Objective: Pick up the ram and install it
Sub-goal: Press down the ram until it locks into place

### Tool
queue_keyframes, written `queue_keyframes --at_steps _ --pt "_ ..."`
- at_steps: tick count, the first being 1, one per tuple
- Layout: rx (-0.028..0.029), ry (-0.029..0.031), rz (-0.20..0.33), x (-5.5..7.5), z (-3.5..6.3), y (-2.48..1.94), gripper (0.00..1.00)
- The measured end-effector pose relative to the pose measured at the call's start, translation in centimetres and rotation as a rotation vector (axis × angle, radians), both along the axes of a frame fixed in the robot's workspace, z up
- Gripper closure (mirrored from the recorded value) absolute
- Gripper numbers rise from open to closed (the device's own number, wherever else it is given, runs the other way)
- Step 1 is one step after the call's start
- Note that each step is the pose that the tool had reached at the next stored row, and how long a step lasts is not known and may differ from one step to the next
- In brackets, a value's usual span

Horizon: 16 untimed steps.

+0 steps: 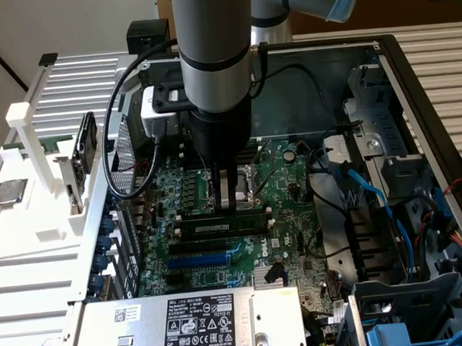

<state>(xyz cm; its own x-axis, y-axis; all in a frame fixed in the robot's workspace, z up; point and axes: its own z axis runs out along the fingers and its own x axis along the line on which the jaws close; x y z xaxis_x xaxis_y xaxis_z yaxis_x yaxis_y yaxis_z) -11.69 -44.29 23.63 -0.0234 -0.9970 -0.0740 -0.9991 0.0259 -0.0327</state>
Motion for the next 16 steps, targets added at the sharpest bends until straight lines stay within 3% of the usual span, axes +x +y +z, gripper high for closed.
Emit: queue_keyframes --at_steps 16 --pt "-0.0004 0.0 0.0 0.0 -0.54 0.0 0.9"
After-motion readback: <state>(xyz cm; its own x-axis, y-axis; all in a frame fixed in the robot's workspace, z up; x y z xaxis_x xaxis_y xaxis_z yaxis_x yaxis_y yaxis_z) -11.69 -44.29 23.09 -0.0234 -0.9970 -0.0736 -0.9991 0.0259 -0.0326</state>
